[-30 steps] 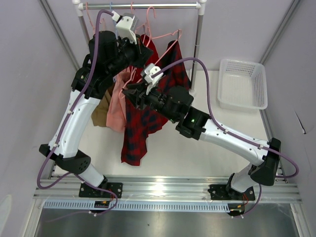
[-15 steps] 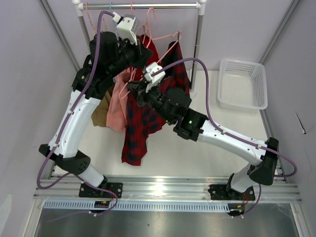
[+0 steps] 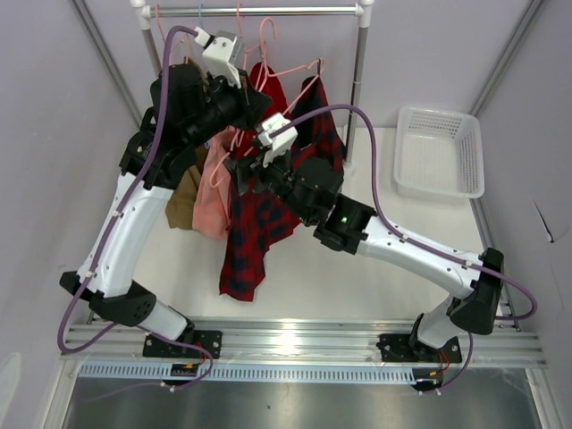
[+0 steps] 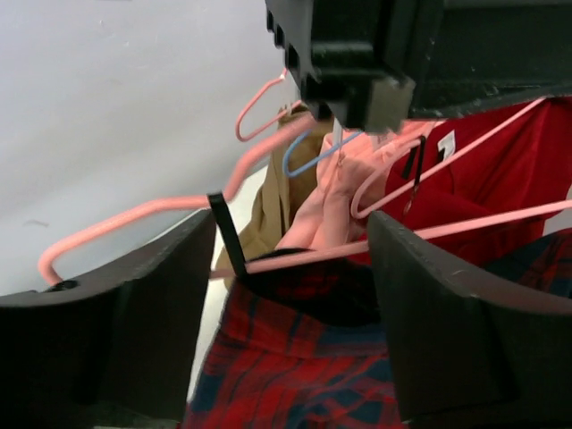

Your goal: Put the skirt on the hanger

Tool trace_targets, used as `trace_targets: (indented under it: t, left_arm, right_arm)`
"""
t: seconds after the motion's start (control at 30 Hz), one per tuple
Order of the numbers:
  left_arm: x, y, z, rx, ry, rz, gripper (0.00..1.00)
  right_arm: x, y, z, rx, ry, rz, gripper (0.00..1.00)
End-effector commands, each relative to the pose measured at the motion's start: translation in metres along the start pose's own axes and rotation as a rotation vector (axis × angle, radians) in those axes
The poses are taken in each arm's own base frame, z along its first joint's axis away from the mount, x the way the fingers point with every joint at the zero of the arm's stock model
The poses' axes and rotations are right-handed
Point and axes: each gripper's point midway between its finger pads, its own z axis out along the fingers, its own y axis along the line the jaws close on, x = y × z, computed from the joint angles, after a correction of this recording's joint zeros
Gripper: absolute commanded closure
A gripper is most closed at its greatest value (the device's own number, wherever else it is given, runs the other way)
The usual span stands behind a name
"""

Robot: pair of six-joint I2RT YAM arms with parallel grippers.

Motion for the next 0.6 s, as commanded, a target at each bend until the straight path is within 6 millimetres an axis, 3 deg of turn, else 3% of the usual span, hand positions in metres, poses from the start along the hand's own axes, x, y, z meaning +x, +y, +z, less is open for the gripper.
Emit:
trace_targets:
  t: [0.0, 0.17, 0.33, 0.47, 0.5, 0.57]
  left_arm:
    - [-0.060, -0.018, -0.031, 0.060, -0.210, 0.028, 1.00]
    - [-0.063, -0.019, -0.033, 0.066, -0.224, 0.024, 1.00]
    - [-0.062, -0.020, -0.034, 0.076, -0.225, 0.025, 1.00]
    - [-0.064, -0.025, -0.038, 0.097, -0.228, 0.022, 1.00]
    - [-0.065, -0.026, -0.040, 0.102, -0.229, 0.023, 1.00]
    - [-0.066, -0.027, -0.042, 0.107, -0.232, 0.022, 1.00]
  right_arm:
    - [-0.038, -0.002, -0.022, -0.027, -0.058, 0.009, 0.23]
    - [-0.040, -0.013, -0.045, -0.013, -0.053, -0.001, 0.21]
    - [-0.062, -0.035, -0.069, 0.020, -0.082, 0.007, 0.27]
    - [-0.075, -0.106, -0.066, 0.130, -0.078, 0.097, 0.38]
    - [-0.084, -0.138, -0.064, 0.127, -0.092, 0.169, 0.40]
    - [-0.091, -0.166, -0.064, 0.109, -0.116, 0.222, 0.40]
